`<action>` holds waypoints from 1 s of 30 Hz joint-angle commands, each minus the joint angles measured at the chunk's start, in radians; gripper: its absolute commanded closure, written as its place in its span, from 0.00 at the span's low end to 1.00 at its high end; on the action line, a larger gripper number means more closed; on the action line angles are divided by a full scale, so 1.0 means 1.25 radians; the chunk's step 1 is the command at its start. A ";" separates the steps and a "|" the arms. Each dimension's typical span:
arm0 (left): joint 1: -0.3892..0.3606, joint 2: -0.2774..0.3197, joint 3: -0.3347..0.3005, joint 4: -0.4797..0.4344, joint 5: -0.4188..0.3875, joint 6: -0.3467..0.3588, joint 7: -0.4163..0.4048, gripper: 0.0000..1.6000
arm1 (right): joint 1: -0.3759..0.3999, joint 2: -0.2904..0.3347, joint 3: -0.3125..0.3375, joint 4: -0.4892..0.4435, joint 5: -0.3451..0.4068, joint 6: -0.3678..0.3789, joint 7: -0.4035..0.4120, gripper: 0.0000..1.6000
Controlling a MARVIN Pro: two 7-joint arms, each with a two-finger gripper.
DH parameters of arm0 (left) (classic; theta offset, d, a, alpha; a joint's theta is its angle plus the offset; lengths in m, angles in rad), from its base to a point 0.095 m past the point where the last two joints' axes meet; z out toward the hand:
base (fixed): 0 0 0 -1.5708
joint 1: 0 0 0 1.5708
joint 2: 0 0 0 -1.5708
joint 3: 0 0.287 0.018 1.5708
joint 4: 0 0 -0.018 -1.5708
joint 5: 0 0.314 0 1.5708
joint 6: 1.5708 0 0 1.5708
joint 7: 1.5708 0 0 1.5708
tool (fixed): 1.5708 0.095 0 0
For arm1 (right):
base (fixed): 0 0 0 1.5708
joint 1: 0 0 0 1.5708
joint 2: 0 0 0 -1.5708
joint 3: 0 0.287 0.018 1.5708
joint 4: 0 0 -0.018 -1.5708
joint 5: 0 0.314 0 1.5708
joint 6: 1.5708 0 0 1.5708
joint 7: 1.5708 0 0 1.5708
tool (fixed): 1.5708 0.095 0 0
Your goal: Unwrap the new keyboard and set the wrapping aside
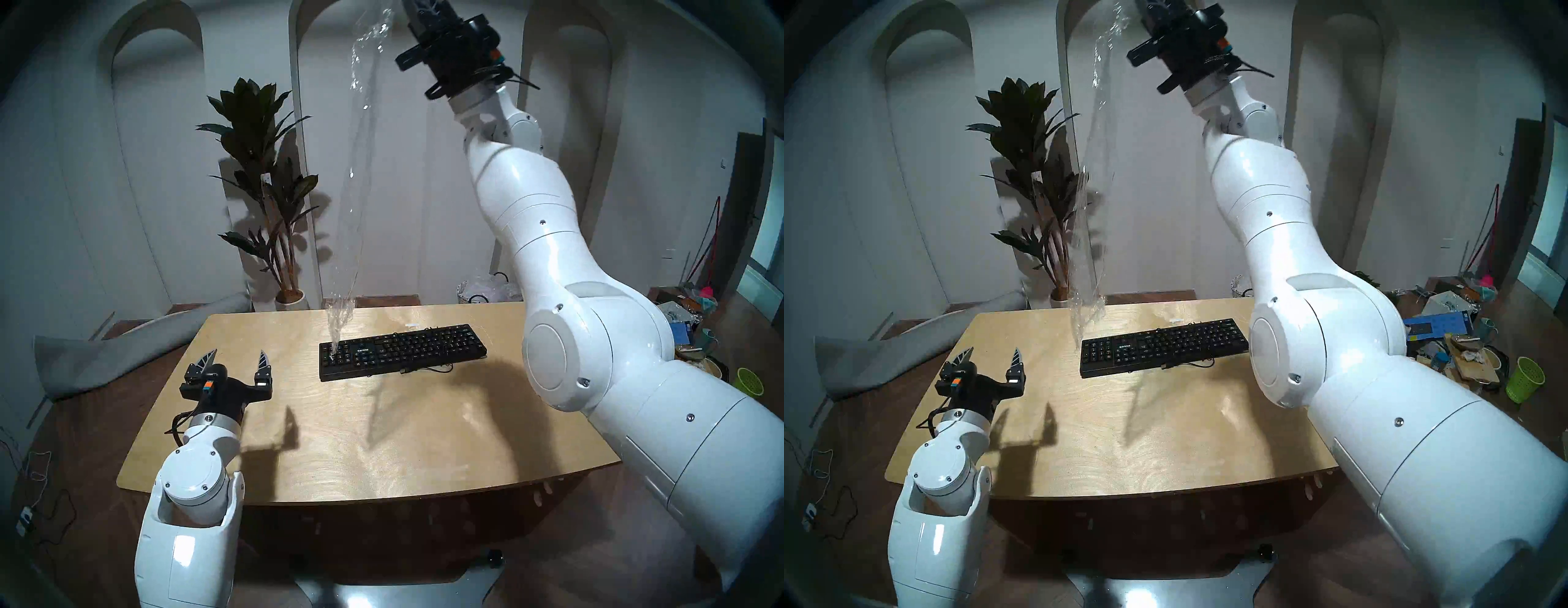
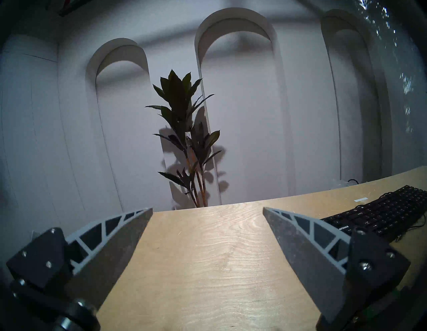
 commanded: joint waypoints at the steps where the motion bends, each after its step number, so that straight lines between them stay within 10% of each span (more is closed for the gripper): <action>1: 0.007 0.007 -0.015 -0.029 -0.009 -0.015 -0.007 0.00 | -0.039 0.088 0.061 -0.095 -0.006 0.008 -0.029 1.00; 30: -0.010 0.025 0.010 -0.035 -0.033 -0.022 -0.052 0.00 | -0.292 0.346 0.337 -0.407 -0.185 0.229 -0.095 1.00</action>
